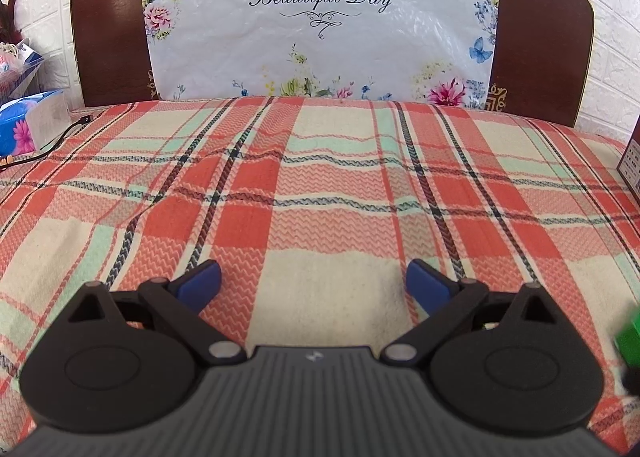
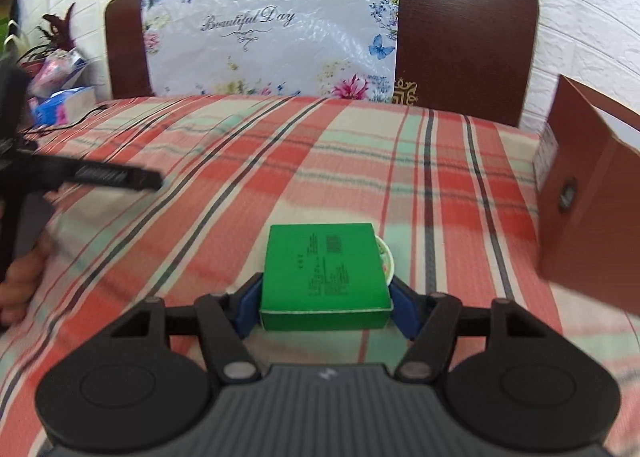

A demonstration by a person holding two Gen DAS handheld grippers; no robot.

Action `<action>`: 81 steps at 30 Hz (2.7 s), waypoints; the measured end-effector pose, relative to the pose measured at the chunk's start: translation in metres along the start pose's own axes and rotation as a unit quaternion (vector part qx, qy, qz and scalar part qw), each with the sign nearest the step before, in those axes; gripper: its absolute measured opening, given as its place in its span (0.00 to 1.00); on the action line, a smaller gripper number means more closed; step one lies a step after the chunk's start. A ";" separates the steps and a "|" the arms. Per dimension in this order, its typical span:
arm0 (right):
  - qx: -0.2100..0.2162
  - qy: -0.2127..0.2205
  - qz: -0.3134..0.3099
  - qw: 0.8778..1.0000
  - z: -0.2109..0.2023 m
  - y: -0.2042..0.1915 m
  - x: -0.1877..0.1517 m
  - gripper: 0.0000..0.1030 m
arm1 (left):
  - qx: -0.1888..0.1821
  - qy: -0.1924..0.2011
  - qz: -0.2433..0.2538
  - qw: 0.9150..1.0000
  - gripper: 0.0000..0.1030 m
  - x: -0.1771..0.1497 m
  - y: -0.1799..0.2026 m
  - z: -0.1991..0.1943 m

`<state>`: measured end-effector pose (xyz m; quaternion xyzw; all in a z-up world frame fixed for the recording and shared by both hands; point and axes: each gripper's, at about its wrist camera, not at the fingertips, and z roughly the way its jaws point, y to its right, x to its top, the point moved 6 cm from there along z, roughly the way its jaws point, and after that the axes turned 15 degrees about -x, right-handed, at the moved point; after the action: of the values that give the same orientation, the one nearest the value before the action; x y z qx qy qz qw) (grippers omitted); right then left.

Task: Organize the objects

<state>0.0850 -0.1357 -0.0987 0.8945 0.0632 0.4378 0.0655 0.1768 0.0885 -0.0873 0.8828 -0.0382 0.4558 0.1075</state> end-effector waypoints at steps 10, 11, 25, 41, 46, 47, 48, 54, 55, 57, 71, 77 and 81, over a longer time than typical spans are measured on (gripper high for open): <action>0.004 0.002 0.012 1.000 -0.044 0.020 -0.035 0.87 | 0.018 -0.012 -0.003 1.000 1.00 -0.006 0.002 -0.010; 0.005 0.001 0.018 1.000 -0.043 0.022 -0.036 0.87 | 0.022 -0.014 -0.003 1.000 1.00 -0.008 0.004 -0.012; 0.012 0.004 0.023 1.000 -0.043 0.021 -0.041 0.91 | 0.034 -0.036 -0.059 0.997 0.97 -0.032 0.025 -0.055; 0.020 -0.016 -0.004 1.000 -0.018 0.014 -0.021 0.96 | -0.184 -0.144 -0.131 0.963 0.95 -0.026 0.130 -0.054; 0.030 -0.006 -0.022 0.999 -0.014 0.007 -0.020 0.95 | -0.202 -0.172 -0.150 0.952 0.95 -0.030 0.141 -0.039; 0.033 -0.003 -0.025 0.999 -0.014 0.006 -0.019 0.93 | -0.200 -0.174 -0.147 0.953 0.94 -0.031 0.144 -0.036; 0.038 0.000 -0.027 0.999 -0.014 0.004 -0.019 0.92 | -0.192 -0.174 -0.135 0.956 0.94 -0.031 0.148 -0.033; 0.058 0.035 -0.053 0.996 -0.021 -0.006 -0.022 0.62 | -0.194 -0.177 -0.078 0.962 0.67 -0.031 0.168 -0.028; 0.059 0.037 -0.053 0.996 -0.021 -0.006 -0.023 0.62 | -0.191 -0.176 -0.073 0.963 0.67 -0.031 0.170 -0.029; 0.061 0.035 -0.044 0.997 -0.021 -0.005 -0.022 0.62 | -0.192 -0.173 -0.066 0.964 0.65 -0.031 0.173 -0.029; -0.009 0.107 0.028 0.994 -0.049 0.030 0.001 0.61 | -0.244 -0.120 -0.038 0.962 0.49 0.022 0.211 -0.054; -0.079 0.175 0.069 0.979 -0.064 0.082 0.041 0.61 | -0.306 -0.081 0.003 0.949 0.49 0.081 0.269 -0.050; -0.128 0.192 0.107 0.967 -0.062 0.132 0.058 0.61 | -0.345 -0.074 0.037 0.935 0.50 0.101 0.322 -0.033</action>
<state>0.0786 -0.2518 0.0073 0.7794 -0.0778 0.6101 0.1191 0.1560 -0.2147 0.0634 0.8207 -0.2334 0.3513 0.3854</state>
